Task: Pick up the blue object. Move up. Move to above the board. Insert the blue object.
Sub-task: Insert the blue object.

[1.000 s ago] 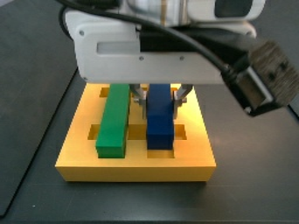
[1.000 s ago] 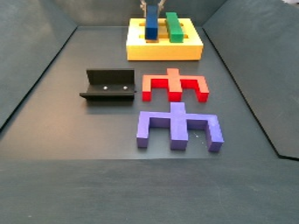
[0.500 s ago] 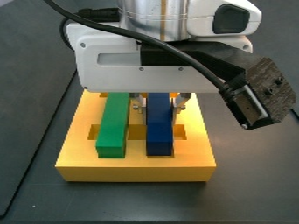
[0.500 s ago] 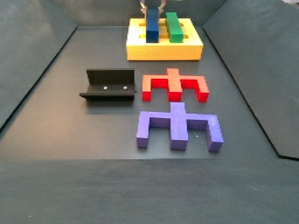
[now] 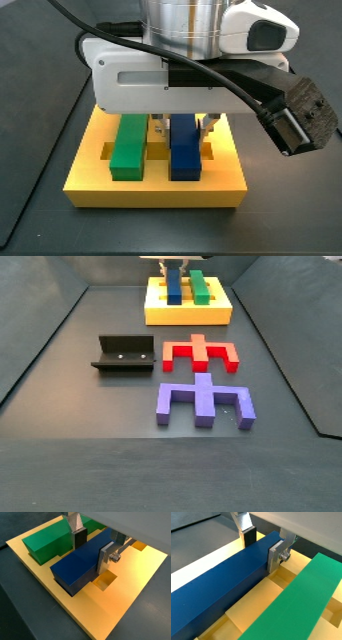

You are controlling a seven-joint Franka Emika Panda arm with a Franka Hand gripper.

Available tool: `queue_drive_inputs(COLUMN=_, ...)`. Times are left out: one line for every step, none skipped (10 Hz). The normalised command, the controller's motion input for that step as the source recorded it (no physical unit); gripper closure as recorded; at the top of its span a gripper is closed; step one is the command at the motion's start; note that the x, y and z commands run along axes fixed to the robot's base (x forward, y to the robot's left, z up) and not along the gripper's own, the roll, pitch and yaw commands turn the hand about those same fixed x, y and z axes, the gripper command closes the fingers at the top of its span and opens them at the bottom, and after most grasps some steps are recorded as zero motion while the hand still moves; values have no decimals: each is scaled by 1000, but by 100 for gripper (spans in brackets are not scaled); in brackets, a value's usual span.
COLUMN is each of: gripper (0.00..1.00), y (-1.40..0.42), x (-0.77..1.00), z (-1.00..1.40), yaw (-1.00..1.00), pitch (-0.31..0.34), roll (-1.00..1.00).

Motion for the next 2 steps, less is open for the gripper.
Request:
queue_drive_inputs(gripper=100, y=0, x=0, z=-203, yaw=23, pitch=0, roll=0)
queue_drive_inputs(gripper=100, y=0, x=0, z=0, yaw=0, pitch=0, roll=0)
